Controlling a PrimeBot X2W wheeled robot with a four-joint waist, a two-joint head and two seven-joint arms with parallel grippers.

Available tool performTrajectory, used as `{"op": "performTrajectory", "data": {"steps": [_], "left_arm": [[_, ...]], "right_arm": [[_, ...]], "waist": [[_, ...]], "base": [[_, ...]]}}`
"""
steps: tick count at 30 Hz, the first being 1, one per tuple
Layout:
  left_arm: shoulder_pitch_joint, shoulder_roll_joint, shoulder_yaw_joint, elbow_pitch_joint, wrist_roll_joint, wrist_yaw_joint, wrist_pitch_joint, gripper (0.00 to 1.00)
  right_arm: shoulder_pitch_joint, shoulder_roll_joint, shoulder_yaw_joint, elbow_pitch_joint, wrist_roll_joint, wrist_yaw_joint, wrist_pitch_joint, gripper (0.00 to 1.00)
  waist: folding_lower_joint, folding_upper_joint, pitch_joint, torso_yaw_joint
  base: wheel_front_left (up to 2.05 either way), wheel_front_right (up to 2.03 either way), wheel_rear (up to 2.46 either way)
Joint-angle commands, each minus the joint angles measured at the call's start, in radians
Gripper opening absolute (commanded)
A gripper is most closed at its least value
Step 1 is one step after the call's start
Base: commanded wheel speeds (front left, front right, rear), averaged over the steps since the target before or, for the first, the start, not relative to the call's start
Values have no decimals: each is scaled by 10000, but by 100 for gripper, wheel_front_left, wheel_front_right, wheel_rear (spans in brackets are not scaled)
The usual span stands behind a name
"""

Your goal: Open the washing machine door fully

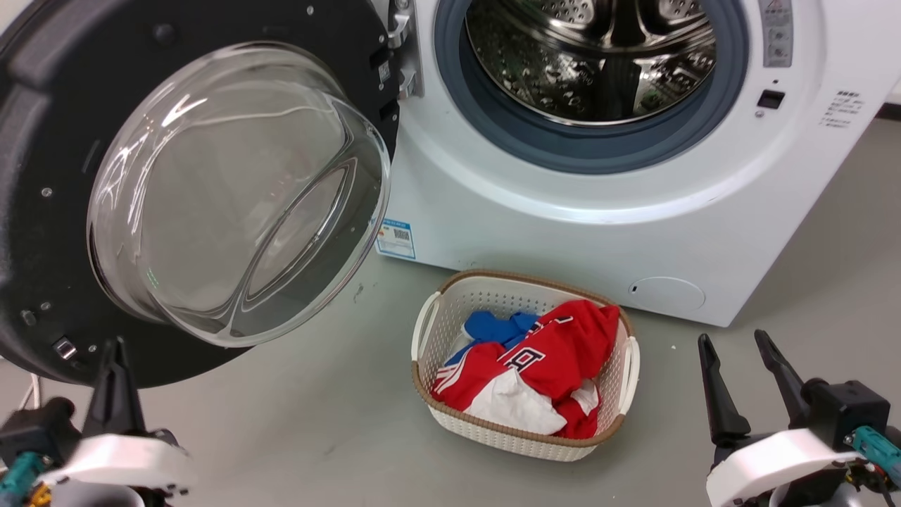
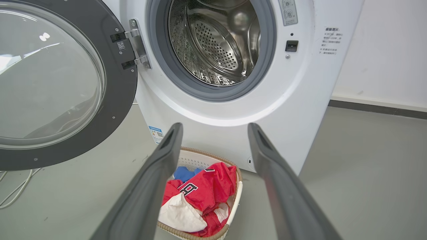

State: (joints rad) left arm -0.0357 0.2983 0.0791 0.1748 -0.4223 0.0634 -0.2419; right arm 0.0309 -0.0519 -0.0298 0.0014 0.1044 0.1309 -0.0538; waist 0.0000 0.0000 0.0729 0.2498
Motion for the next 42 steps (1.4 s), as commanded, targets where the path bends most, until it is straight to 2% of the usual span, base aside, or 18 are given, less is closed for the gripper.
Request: {"op": "performTrajectory", "data": {"steps": [1, 11, 13, 14, 15, 22, 29, 42], "left_arm": [[211, -32, -35, -158, 67, 68, 41, 0], [1357, -404, -1158, -2608, 378, 202, 1189, 0], [1357, -493, -1400, -2849, 394, 166, 1375, 47], [1317, -540, -1546, -2907, 398, 136, 1457, 80], [1256, -538, -1643, -2937, 460, 99, 1511, 100], [786, -485, -2141, -2650, 830, 23, 1504, 100], [673, -524, -2364, -2289, 1125, 170, 1301, 100], [870, -553, -2225, -1704, 1024, 441, 1075, 100]], "right_arm": [[127, 22, 12, 40, 74, -2, -45, 100], [404, 23, -63, -30, 124, -2, 7, 100], [448, 24, -82, -94, 98, -2, 32, 100], [463, 24, -104, -117, 102, -2, 43, 100], [461, 22, -94, -149, 92, -2, 63, 100], [260, 23, 9, -297, -38, -2, 121, 100], [172, 24, 184, -332, -91, -2, 124, 100], [358, 24, 305, -475, -14, -2, 158, 100]], "waist": [[0, 0, -148, -88], [0, 0, -616, -480], [0, 0, -627, -612], [0, 0, -626, -678], [0, 0, -616, -776], [0, 0, -496, -1624], [0, 0, -472, -2732], [0, 0, -641, -3303]], "base": [[0, 0, 0], [0, 0, 0], [0, 0, 0], [0, 0, 0], [0, 0, 0], [0, 0, 0], [0, 0, 0], [0, 0, 0]]}}
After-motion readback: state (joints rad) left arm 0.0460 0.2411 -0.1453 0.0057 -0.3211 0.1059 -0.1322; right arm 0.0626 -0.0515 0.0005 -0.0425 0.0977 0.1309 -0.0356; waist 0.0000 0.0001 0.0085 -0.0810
